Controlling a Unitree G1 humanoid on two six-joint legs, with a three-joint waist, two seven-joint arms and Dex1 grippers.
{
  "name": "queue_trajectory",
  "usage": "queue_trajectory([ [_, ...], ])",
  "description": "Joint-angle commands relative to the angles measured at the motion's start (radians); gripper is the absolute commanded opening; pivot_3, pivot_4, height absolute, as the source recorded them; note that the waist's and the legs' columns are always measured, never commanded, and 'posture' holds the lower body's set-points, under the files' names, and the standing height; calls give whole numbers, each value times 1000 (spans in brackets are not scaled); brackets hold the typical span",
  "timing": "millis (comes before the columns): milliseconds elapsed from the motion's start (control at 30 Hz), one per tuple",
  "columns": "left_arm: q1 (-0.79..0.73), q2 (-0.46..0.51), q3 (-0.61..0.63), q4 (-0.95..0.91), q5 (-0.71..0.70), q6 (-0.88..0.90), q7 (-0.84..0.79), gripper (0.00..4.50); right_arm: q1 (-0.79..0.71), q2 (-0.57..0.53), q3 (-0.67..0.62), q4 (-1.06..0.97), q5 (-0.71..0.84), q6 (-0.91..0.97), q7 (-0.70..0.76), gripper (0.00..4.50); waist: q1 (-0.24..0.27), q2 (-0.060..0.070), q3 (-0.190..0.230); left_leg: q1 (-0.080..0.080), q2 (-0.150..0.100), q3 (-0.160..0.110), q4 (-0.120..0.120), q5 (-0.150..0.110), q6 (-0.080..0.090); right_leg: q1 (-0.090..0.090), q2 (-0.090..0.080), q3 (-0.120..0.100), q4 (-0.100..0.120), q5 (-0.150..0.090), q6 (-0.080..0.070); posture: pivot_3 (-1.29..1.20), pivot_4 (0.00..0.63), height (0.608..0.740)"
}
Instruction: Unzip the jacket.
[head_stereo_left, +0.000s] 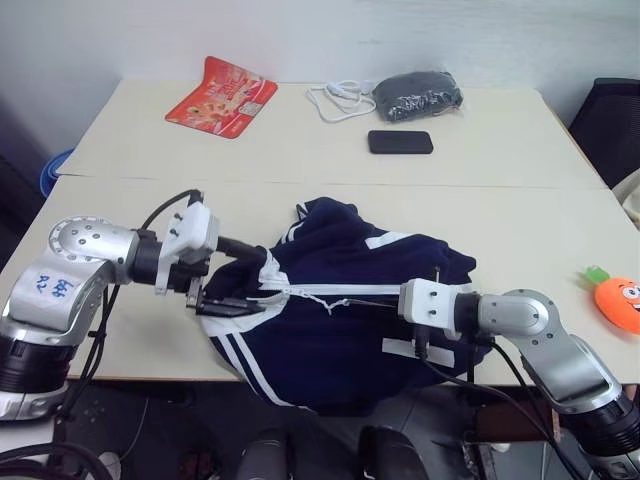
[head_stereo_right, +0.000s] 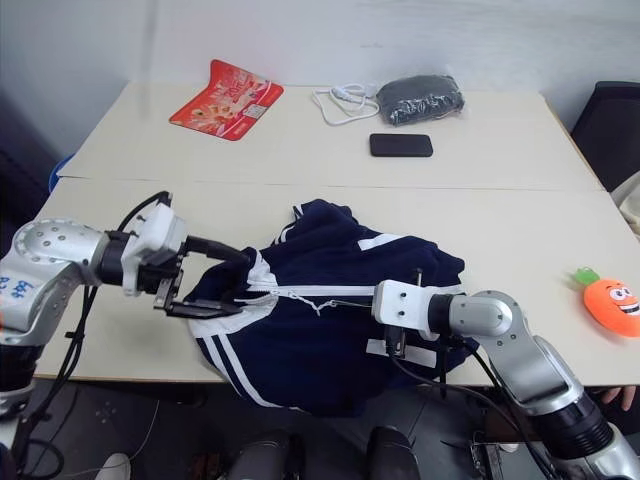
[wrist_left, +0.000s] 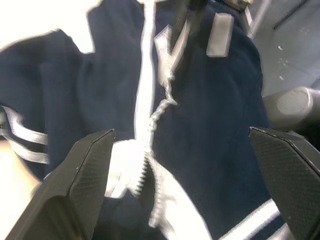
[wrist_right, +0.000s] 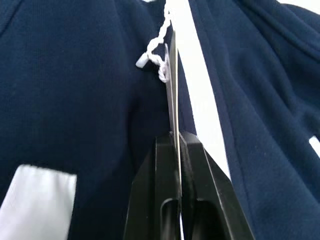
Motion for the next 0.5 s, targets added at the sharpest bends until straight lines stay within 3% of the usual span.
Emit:
queue_trajectory([
  [33,-75,-70,-62,106,102,-156,11,4500,-17,-18,-54,-20,29,0,12,74,1,0,0,0,0,0,0,0,0,0,0,0,0,0,0,0,150,740],
  [267,-187,-233,-197,462,299,-512,-21,4500,-58,-23,-71,-32,39,29,19,74,-9,0,0,0,-1,1,-1,0,0,-1,0,-1,0,0,0,0,150,740],
  [500,-172,-300,-170,447,239,-472,-66,4500,-57,-28,-75,-33,23,50,0,74,-11,-1,0,-1,-1,0,-1,0,0,-1,0,-1,0,0,0,0,150,740],
])
